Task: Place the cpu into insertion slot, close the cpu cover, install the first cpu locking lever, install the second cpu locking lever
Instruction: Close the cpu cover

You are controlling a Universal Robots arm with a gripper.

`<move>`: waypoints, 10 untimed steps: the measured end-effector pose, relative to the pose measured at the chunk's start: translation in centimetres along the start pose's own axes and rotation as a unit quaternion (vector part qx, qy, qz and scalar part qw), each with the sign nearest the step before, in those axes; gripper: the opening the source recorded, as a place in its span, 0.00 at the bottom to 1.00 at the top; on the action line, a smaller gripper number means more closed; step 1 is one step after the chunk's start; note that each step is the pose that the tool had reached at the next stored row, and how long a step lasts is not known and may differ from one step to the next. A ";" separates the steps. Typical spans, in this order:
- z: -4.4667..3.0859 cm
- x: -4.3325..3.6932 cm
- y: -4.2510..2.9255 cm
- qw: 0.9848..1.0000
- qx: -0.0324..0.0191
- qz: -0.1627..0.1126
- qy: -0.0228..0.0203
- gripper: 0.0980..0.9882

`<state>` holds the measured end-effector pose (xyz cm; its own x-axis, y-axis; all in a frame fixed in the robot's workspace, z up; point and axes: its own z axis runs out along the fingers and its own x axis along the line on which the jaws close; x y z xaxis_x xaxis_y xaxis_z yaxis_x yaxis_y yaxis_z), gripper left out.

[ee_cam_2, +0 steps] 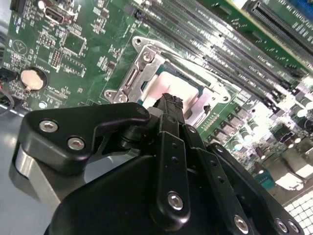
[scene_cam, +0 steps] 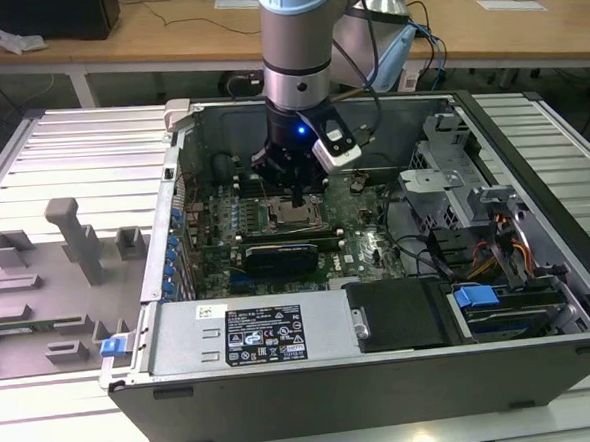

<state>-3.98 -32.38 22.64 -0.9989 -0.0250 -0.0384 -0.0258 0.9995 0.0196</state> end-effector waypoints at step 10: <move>0.15 0.91 -0.43 1.000 0.003 0.000 -0.002 0.01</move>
<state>-4.88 -32.83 22.44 -0.9988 -0.0254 -0.0424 -0.0260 0.9996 0.0133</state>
